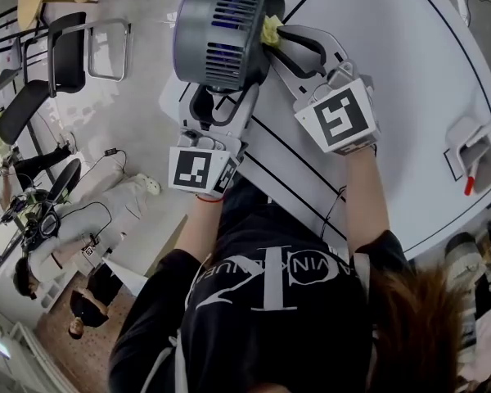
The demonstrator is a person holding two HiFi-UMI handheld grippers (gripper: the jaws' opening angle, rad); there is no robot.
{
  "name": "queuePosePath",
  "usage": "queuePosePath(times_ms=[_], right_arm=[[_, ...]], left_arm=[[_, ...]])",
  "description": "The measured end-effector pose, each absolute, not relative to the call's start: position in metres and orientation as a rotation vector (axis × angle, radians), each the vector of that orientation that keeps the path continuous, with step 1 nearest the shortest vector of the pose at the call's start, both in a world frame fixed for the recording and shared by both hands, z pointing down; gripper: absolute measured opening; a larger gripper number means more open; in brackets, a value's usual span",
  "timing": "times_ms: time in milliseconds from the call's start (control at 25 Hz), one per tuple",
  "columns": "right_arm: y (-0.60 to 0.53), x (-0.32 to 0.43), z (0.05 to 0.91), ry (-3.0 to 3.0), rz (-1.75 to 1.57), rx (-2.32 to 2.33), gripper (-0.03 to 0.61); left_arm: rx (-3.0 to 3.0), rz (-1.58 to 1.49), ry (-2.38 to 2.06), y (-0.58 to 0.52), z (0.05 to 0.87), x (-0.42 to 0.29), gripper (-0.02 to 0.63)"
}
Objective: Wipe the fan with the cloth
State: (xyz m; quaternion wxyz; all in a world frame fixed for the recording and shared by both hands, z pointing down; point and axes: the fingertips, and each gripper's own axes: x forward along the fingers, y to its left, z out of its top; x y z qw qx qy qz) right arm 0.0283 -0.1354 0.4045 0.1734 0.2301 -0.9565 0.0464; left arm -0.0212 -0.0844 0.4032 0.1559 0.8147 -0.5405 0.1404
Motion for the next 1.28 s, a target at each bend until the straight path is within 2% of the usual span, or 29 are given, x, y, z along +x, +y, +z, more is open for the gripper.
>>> queuePosePath(times_ms=[600,1280], right_arm=[[-0.079,0.016,0.386,-2.812,0.374,0.554,0.098],[-0.061,0.023,0.344,-2.908,0.321,0.521,0.095]], left_arm=[[2.356,0.438,-1.543,-0.078,0.402,-0.024,0.304],[2.359,0.468,-1.542,-0.077,0.405,-0.024,0.305]])
